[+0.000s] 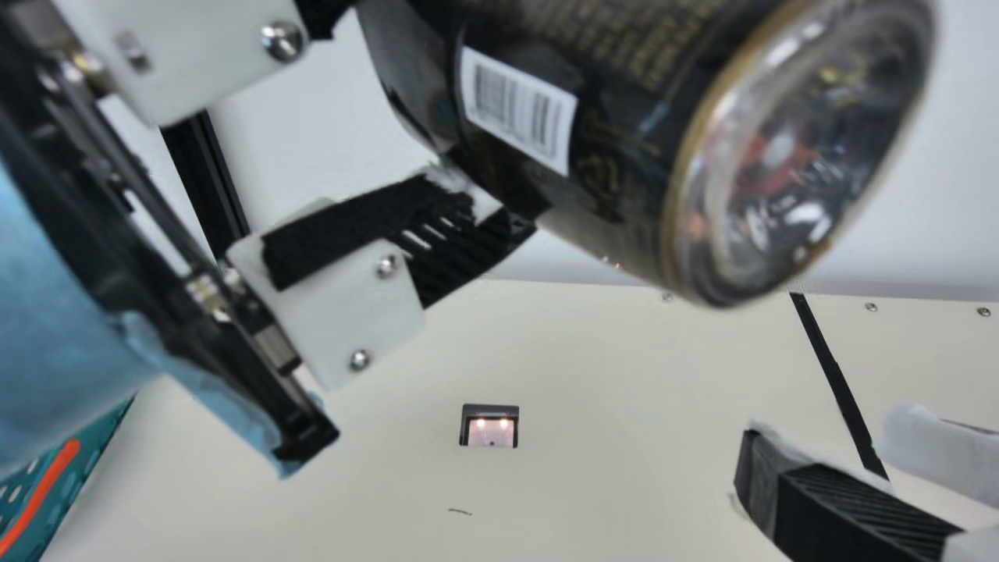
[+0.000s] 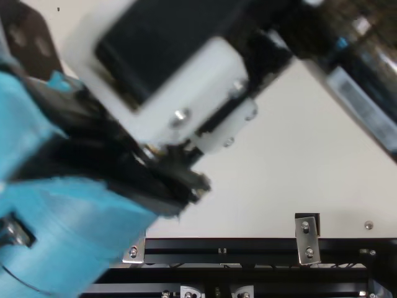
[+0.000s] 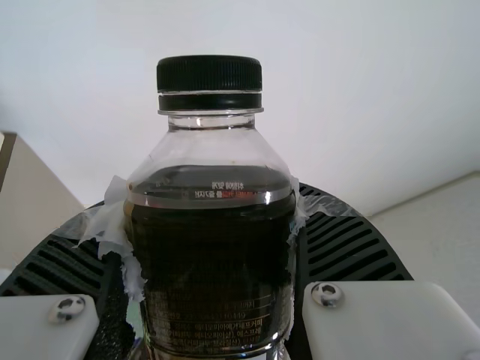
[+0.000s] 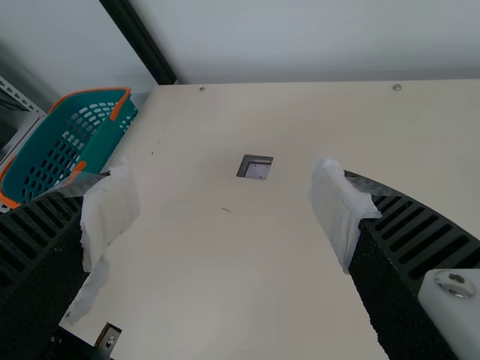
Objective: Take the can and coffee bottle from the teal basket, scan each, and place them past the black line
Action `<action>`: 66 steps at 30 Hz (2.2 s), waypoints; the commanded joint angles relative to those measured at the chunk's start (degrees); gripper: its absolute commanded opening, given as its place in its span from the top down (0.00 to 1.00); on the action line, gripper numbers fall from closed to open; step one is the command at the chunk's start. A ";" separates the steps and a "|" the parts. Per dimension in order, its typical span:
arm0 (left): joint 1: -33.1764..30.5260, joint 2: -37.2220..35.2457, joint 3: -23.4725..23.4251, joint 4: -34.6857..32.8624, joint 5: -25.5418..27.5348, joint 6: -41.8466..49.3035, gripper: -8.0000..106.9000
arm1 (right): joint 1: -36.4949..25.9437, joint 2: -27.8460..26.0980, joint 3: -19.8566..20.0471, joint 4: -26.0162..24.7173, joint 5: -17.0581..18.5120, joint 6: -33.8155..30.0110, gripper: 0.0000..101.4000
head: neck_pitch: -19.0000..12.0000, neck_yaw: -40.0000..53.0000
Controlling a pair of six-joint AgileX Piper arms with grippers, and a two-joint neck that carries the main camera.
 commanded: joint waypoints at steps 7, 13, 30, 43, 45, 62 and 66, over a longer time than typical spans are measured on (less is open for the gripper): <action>0.00 0.00 0.00 0.00 0.00 0.00 0.84 | 0.00 0.00 0.00 0.00 0.00 0.00 0.00 | -1.90 -0.19; -0.08 0.00 -0.04 -0.32 -0.08 0.34 0.84 | 0.00 0.00 0.00 0.00 0.00 0.00 0.00 | -1.90 -0.19; -4.28 -0.97 2.81 1.08 -5.75 0.06 0.84 | 0.00 0.00 0.00 0.00 0.00 0.00 0.00 | -1.90 -0.19; -5.17 -0.96 2.78 0.96 -6.16 0.60 0.84 | 0.00 0.00 0.00 0.00 0.00 0.00 0.00 | -1.90 -0.19; -6.09 -0.97 2.89 0.92 -6.35 0.63 0.84 | 0.00 0.00 0.00 0.00 0.00 0.00 0.00 | -1.90 -0.19; -7.77 -0.97 3.15 0.92 -6.99 0.71 0.84 | 0.00 0.00 0.00 0.00 0.00 0.00 0.00 | -1.90 -0.19; -7.77 -0.97 3.15 0.92 -6.99 0.71 0.84 | 0.00 0.00 0.00 0.00 0.00 0.00 0.00 | -1.90 -0.19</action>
